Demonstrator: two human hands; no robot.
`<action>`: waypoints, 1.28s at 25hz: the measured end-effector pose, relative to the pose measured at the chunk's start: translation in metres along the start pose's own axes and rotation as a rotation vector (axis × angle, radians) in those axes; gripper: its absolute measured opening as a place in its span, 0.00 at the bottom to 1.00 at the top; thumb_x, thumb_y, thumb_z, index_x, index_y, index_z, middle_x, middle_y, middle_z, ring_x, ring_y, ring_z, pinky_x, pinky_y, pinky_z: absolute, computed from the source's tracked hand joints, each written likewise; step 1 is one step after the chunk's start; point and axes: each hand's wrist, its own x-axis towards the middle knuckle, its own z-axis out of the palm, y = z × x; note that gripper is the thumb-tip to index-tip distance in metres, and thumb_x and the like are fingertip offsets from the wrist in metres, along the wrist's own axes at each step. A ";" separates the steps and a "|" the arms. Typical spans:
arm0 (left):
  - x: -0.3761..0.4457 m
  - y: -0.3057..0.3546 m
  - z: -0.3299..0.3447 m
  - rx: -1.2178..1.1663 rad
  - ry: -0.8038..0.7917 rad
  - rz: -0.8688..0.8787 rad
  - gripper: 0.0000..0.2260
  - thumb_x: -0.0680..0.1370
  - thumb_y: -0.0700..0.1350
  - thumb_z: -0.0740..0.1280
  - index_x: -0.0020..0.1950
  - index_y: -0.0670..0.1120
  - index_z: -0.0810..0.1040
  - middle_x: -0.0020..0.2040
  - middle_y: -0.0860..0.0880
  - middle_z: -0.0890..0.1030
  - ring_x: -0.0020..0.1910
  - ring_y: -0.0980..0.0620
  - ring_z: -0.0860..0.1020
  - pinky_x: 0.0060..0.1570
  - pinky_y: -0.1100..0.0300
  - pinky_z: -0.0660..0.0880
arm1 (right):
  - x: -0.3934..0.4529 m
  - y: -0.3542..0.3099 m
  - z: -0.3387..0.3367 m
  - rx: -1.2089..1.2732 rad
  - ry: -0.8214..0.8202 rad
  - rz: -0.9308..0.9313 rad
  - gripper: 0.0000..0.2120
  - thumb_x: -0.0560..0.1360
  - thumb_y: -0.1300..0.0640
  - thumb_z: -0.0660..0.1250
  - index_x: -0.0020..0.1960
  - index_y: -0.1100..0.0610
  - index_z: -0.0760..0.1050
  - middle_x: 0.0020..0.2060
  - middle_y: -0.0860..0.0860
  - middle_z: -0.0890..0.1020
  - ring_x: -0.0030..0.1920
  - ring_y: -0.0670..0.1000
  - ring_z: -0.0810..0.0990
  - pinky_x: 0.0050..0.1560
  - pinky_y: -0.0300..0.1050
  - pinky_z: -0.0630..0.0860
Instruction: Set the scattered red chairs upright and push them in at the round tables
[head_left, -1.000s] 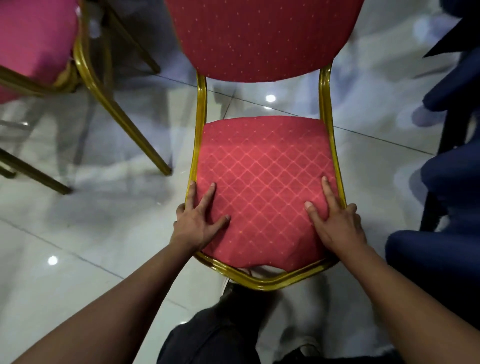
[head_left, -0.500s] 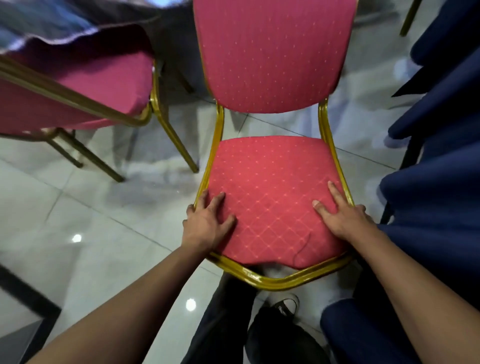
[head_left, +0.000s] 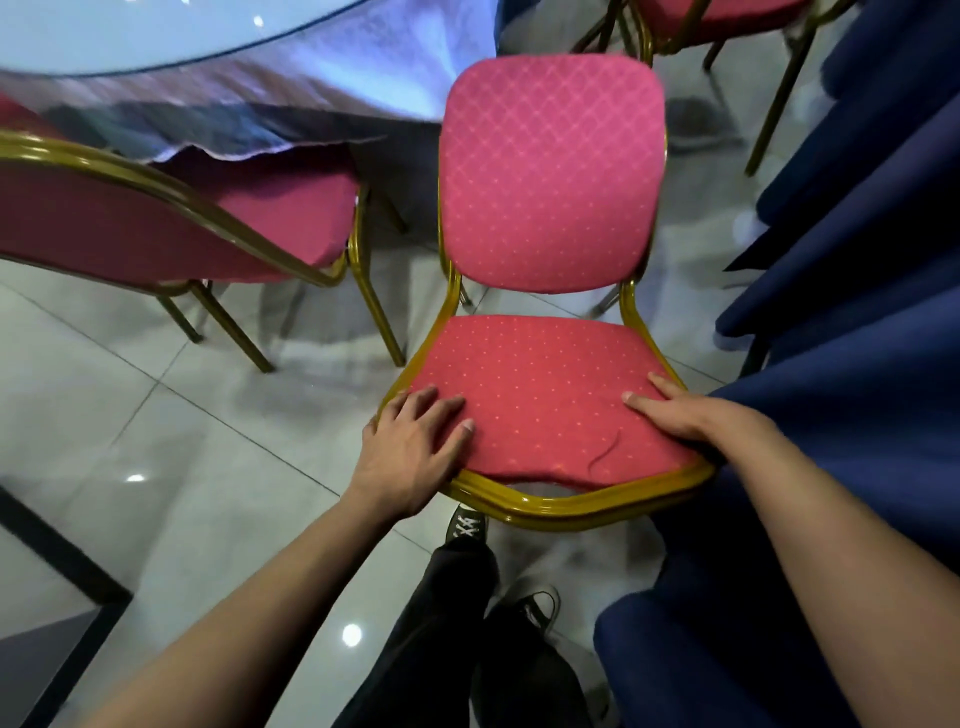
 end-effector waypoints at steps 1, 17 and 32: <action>-0.006 0.002 -0.006 -0.014 0.055 0.036 0.37 0.75 0.76 0.39 0.74 0.62 0.68 0.76 0.54 0.67 0.77 0.46 0.60 0.73 0.38 0.61 | -0.002 -0.004 -0.006 -0.001 -0.008 -0.007 0.37 0.80 0.35 0.59 0.83 0.44 0.47 0.82 0.53 0.53 0.79 0.60 0.58 0.77 0.55 0.57; 0.034 0.095 -0.081 -0.258 0.503 -0.064 0.32 0.77 0.65 0.46 0.75 0.54 0.72 0.74 0.48 0.72 0.76 0.43 0.63 0.75 0.39 0.56 | -0.133 -0.015 -0.045 0.232 0.789 -0.633 0.35 0.77 0.29 0.46 0.78 0.44 0.66 0.73 0.50 0.71 0.74 0.52 0.67 0.76 0.53 0.56; 0.093 0.179 -0.108 -0.255 0.494 -0.228 0.30 0.77 0.63 0.46 0.76 0.56 0.69 0.72 0.52 0.74 0.76 0.47 0.63 0.75 0.37 0.53 | -0.078 -0.041 -0.161 -0.023 0.742 -0.680 0.37 0.77 0.25 0.38 0.80 0.40 0.54 0.78 0.50 0.63 0.79 0.55 0.59 0.79 0.51 0.45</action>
